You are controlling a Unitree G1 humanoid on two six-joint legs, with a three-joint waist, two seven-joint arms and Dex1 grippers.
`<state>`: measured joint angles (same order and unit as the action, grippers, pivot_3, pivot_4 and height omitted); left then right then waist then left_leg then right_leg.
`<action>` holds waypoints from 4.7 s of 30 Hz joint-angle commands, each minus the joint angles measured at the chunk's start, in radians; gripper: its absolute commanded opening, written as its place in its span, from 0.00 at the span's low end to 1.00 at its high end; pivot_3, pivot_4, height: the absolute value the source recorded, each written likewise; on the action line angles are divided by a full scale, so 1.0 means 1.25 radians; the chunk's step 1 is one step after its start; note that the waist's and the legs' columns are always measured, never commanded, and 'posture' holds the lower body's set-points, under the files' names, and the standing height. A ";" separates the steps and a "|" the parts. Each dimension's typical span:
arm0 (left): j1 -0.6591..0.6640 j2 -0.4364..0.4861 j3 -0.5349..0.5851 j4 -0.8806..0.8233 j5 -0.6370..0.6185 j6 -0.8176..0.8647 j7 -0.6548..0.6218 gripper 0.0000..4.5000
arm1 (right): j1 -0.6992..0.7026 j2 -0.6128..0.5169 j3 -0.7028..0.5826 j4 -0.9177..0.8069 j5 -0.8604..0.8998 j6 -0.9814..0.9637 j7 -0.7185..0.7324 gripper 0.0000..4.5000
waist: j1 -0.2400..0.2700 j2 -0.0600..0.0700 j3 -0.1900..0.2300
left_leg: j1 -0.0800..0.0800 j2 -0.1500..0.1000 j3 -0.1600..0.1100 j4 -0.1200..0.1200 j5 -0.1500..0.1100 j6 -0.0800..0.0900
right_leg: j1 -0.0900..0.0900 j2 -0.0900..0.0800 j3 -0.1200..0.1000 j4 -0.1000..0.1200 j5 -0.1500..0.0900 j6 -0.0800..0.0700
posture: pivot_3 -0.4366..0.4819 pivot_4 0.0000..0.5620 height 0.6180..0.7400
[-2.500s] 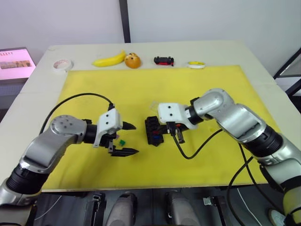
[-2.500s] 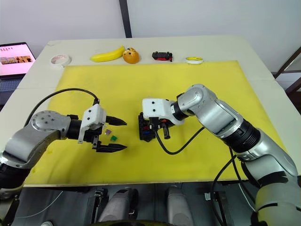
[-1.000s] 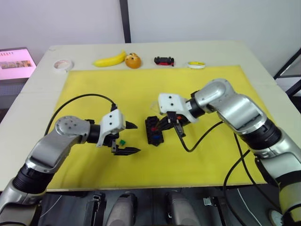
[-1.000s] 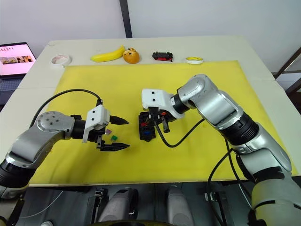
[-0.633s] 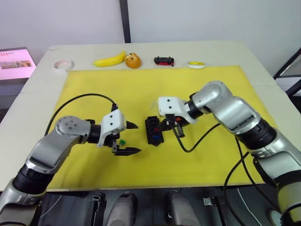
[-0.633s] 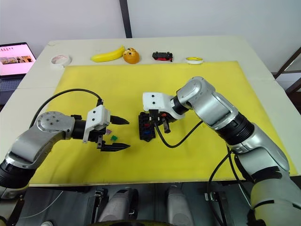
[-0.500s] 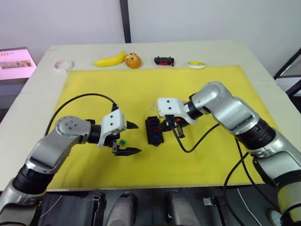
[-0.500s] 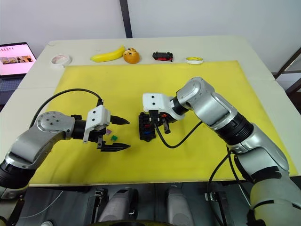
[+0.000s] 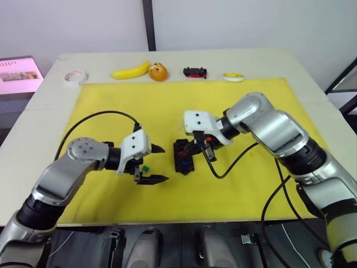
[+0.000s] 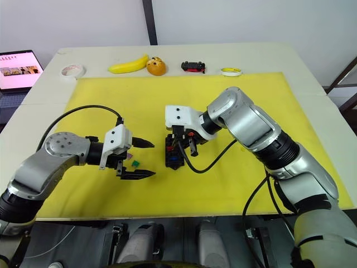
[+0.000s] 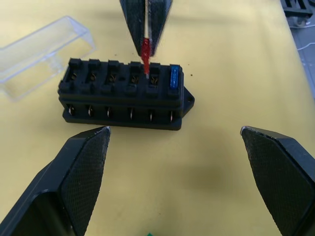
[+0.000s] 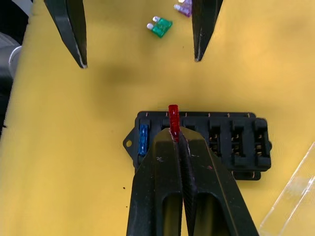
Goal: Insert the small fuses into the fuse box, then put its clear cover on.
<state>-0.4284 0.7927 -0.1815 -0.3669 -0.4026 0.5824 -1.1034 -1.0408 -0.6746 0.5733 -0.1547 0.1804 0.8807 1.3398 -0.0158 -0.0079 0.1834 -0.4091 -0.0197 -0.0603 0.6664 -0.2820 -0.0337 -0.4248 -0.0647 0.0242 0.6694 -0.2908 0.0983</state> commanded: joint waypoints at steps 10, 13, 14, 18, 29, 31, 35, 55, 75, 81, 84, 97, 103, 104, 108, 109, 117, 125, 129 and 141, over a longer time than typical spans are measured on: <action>-0.007 -0.006 0.003 -0.017 0.001 -0.005 0.001 0.99 | 0.008 -0.012 0.005 -0.033 -0.014 0.006 -0.020 0.00 | -0.001 0.000 0.000 | 0.000 0.000 0.000 0.000 0.000 0.000 | 0.000 0.000 0.000 0.000 0.000 0.000 | 0.48 0.27 1.00; -0.005 -0.006 0.003 -0.016 0.003 -0.006 0.001 0.99 | 0.014 -0.014 0.008 -0.040 -0.015 0.004 -0.019 0.00 | -0.001 0.000 0.000 | 0.000 0.000 0.000 0.000 0.000 0.000 | 0.000 0.000 0.000 0.000 0.000 0.000 | 0.48 0.27 1.00; -0.005 -0.005 0.003 -0.016 0.003 -0.007 0.001 0.99 | 0.015 -0.014 0.009 -0.041 -0.016 0.005 -0.020 0.00 | -0.001 0.000 0.000 | 0.000 0.000 0.000 0.000 0.000 0.000 | 0.000 0.000 0.000 0.000 0.000 0.000 | 0.48 0.27 1.00; -0.002 -0.004 0.003 -0.013 0.005 -0.011 0.000 0.99 | 0.018 -0.010 0.012 -0.036 -0.020 0.001 -0.026 0.00 | -0.001 0.000 0.000 | 0.000 0.000 0.000 0.000 0.000 0.000 | 0.000 0.000 0.000 0.000 0.000 0.000 | 0.48 0.27 1.00; 0.004 -0.008 0.002 -0.001 0.014 -0.027 -0.004 0.99 | 0.023 -0.019 0.020 -0.020 -0.031 -0.014 -0.027 0.00 | -0.001 0.000 0.000 | 0.000 0.000 0.000 0.000 0.000 0.000 | 0.000 0.000 0.000 0.000 0.000 0.000 | 0.48 0.27 1.00; 0.005 -0.009 0.002 0.001 0.015 -0.030 -0.005 0.99 | 0.026 -0.020 0.023 -0.020 -0.034 -0.016 -0.026 0.00 | -0.001 0.000 0.000 | 0.000 0.000 0.000 0.000 0.000 0.000 | 0.000 0.000 0.000 0.000 0.000 0.000 | 0.48 0.27 1.00; 0.008 -0.010 0.002 0.004 0.019 -0.035 -0.006 0.99 | 0.030 -0.022 0.026 -0.017 -0.042 -0.021 -0.026 0.00 | -0.001 0.000 0.000 | 0.000 0.000 0.000 0.000 0.000 0.000 | 0.000 0.000 0.000 0.000 0.000 0.000 | 0.48 0.27 1.00; 0.015 -0.012 0.000 0.007 0.023 -0.047 -0.006 0.99 | 0.018 -0.008 0.019 0.002 -0.046 -0.020 -0.033 0.00 | -0.001 0.000 0.000 | 0.000 0.000 0.000 0.001 0.000 0.000 | 0.000 0.000 0.000 0.001 0.000 0.000 | 0.48 0.27 1.00; 0.015 -0.015 -0.004 0.001 0.026 -0.047 -0.003 0.99 | -0.005 0.002 0.001 0.001 -0.028 0.001 -0.027 0.00 | -0.001 0.000 0.000 | 0.000 0.000 0.000 0.001 0.000 0.000 | 0.000 0.000 0.000 0.001 0.000 0.000 | 0.48 0.27 1.00; 0.014 -0.016 -0.004 0.000 0.025 -0.045 -0.002 0.99 | -0.019 0.001 -0.010 -0.002 -0.013 0.013 -0.024 0.00 | -0.001 0.000 0.000 | 0.000 0.000 0.000 0.001 0.000 0.000 | 0.000 0.000 0.000 0.001 0.000 0.000 | 0.48 0.27 1.00; 0.013 -0.016 -0.004 -0.001 0.024 -0.044 -0.001 0.99 | -0.017 -0.003 -0.001 0.001 -0.022 0.003 -0.027 0.00 | -0.001 0.000 0.000 | 0.000 0.000 0.000 0.001 0.000 0.000 | 0.000 0.000 0.000 0.001 0.000 0.000 | 0.48 0.27 1.00; 0.014 -0.015 -0.002 -0.007 0.021 -0.037 0.002 0.99 | 0.015 -0.007 0.021 0.002 -0.039 -0.014 -0.031 0.00 | -0.001 0.000 0.000 | 0.000 0.000 0.000 0.001 0.000 0.000 | 0.000 0.000 0.000 0.001 0.000 0.000 | 0.48 0.27 1.00; 0.011 -0.015 -0.002 -0.006 0.021 -0.036 0.001 0.99 | 0.017 -0.004 0.021 0.004 -0.042 -0.012 -0.034 0.00 | -0.001 0.000 0.000 | 0.000 0.000 0.000 0.001 0.000 0.000 | 0.000 0.000 0.000 0.001 0.000 0.000 | 0.48 0.27 1.00; 0.011 -0.014 -0.002 -0.006 0.020 -0.036 0.001 0.99 | 0.017 -0.004 0.022 0.004 -0.042 -0.012 -0.035 0.00 | -0.001 0.000 0.000 | 0.000 0.000 0.000 0.001 0.000 0.000 | 0.000 0.000 0.000 0.001 0.000 0.000 | 0.48 0.27 1.00; 0.010 -0.014 -0.002 -0.006 0.020 -0.035 0.001 0.99 | 0.018 -0.003 0.025 0.007 -0.045 -0.013 -0.037 0.00 | -0.001 0.000 0.000 | 0.000 0.000 0.000 0.001 0.000 0.000 | 0.000 0.000 0.000 0.001 0.000 0.000 | 0.48 0.27 1.00; 0.010 -0.014 -0.002 -0.006 0.020 -0.035 0.001 0.99 | 0.018 -0.003 0.027 0.008 -0.047 -0.014 -0.037 0.00 | -0.001 0.000 0.000 | 0.000 0.000 0.000 0.001 0.000 0.000 | 0.000 0.000 0.000 0.001 0.000 0.000 | 0.48 0.27 1.00; 0.008 -0.014 -0.001 -0.007 0.020 -0.033 0.002 0.99 | 0.023 -0.001 0.041 0.011 -0.056 -0.014 -0.039 0.00 | -0.001 0.000 0.000 | 0.000 0.000 0.000 0.001 0.000 0.000 | 0.000 0.000 0.000 0.001 0.000 0.000 | 0.48 0.27 1.00; 0.009 -0.014 -0.001 -0.007 0.020 -0.033 0.002 0.99 | 0.023 0.000 0.055 0.014 -0.069 -0.011 -0.042 0.00 | -0.001 0.000 0.000 | 0.000 0.000 0.000 0.001 0.000 0.000 | 0.000 0.000 0.000 0.001 0.000 0.000 | 0.48 0.27 1.00; 0.009 -0.014 -0.001 -0.008 0.020 -0.033 0.002 0.99 | 0.024 -0.001 0.055 0.011 -0.068 -0.010 -0.041 0.00 | -0.001 0.000 0.000 | 0.000 0.000 0.000 0.001 0.000 0.000 | 0.000 0.000 0.000 0.001 0.000 0.000 | 0.48 0.27 1.00; 0.008 -0.015 -0.003 -0.008 0.022 -0.035 0.003 0.99 | -0.002 0.003 0.021 0.011 -0.045 0.000 -0.032 0.00 | -0.001 0.000 0.000 | 0.000 0.000 0.000 0.001 0.000 0.000 | 0.000 0.000 0.000 0.001 0.000 0.000 | 0.48 0.27 1.00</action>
<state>-0.4058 0.7743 -0.1847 -0.3472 -0.3779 0.5418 -1.1032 -1.0181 -0.6759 0.6227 -0.1322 0.1225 0.8795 1.2985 -0.0168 -0.0078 0.1829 -0.4086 -0.0198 -0.0603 0.6672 -0.2819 -0.0338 -0.4248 -0.0645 0.0243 0.6712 -0.2908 0.0983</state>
